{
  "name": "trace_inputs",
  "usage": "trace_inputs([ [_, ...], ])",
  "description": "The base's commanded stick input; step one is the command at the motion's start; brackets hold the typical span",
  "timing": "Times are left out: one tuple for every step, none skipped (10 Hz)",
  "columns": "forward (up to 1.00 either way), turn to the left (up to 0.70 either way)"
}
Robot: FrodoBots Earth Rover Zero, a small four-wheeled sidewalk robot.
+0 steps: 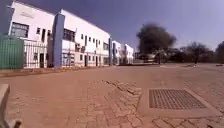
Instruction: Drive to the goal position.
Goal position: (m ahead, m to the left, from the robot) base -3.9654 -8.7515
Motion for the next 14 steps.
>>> trace_inputs([
  [0.70, -0.27],
  [0.70, -0.27],
  [0.70, -0.27],
  [0.70, -0.27],
  [0.70, -0.27],
  [0.70, -0.27],
  [0.70, -0.27],
  [0.70, -0.27],
  [0.70, -0.27],
  [0.70, -0.27],
  [0.70, -0.27],
  [0.70, -0.27],
  [0.70, -0.27],
  [0.70, -0.27],
])
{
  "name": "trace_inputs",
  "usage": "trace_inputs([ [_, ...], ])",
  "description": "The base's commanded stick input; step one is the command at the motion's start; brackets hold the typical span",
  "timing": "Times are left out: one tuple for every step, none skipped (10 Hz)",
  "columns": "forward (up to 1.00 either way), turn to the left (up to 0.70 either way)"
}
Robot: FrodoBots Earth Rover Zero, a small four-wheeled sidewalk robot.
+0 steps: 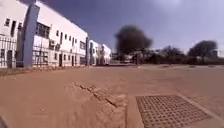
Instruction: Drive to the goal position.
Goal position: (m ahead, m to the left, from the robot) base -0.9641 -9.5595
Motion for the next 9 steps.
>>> trace_inputs([
  [0.70, -0.27],
  [0.70, -0.27],
  [0.70, -0.27],
  [0.70, -0.27],
  [0.70, -0.27],
  [0.70, -0.27],
  [0.70, -0.27],
  [0.70, -0.27],
  [0.70, -0.27],
])
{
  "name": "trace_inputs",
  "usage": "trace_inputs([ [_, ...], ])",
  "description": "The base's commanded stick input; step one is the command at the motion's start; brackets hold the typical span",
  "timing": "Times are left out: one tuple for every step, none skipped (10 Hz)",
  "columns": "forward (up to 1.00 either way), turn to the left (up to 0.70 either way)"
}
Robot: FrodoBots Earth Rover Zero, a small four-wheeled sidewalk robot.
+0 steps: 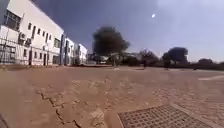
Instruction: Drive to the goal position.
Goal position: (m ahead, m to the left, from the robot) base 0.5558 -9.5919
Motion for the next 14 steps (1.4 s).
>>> trace_inputs([
  [0.70, -0.27],
  [0.70, -0.27],
  [0.70, -0.27],
  [0.70, -0.27],
  [0.70, -0.27],
  [0.70, -0.27],
  [0.70, -0.27],
  [0.70, -0.27],
  [0.70, -0.27],
  [0.70, -0.27],
  [0.70, -0.27],
  [0.70, -0.27],
  [0.70, -0.27],
  [0.70, -0.27],
])
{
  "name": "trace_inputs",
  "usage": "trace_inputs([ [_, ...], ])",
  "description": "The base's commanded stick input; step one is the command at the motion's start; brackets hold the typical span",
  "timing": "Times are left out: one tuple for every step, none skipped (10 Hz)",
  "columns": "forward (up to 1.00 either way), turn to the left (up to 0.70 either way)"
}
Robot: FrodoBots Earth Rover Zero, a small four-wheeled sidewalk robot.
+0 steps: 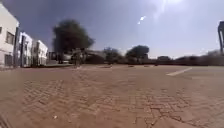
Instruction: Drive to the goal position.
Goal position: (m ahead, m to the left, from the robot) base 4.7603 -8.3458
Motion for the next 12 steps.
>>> trace_inputs([
  [0.70, -0.27],
  [0.70, -0.27],
  [0.70, -0.27],
  [0.70, -0.27],
  [0.70, -0.08],
  [0.70, 0.00],
  [0.70, 0.00],
  [0.70, 0.00],
  [0.70, 0.00],
  [0.70, 0.00],
  [0.70, 0.00],
  [0.70, 0.00],
])
